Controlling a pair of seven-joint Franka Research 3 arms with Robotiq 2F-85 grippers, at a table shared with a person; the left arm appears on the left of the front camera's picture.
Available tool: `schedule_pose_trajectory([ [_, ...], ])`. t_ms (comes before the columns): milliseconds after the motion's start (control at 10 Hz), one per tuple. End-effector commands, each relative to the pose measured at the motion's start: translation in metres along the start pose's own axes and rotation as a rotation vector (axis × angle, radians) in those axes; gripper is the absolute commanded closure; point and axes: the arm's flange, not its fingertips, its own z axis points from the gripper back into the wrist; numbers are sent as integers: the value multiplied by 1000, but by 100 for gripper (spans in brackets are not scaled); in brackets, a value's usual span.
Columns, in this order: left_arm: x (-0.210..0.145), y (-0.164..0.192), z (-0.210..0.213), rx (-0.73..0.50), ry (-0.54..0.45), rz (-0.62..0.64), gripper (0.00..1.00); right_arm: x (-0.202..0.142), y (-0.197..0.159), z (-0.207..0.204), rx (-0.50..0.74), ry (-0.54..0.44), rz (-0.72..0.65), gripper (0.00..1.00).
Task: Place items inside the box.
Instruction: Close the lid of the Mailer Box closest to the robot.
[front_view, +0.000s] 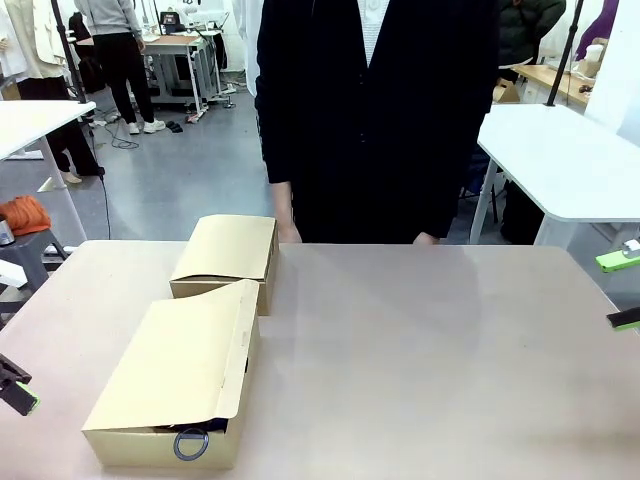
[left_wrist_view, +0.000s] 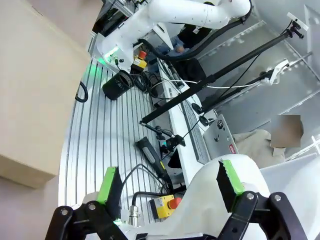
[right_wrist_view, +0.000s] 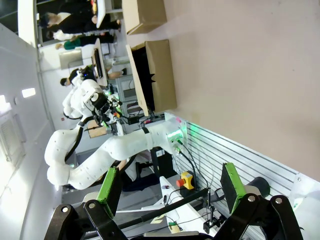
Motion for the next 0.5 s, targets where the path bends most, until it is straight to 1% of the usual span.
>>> schedule_pose_trajectory([
  [0,-2,-4,1,-5,-13,12,4,1,1,0,24,-1,22,0],
  [400,-2,-4,1,-5,-13,12,4,1,1,0,24,-1,22,0],
])
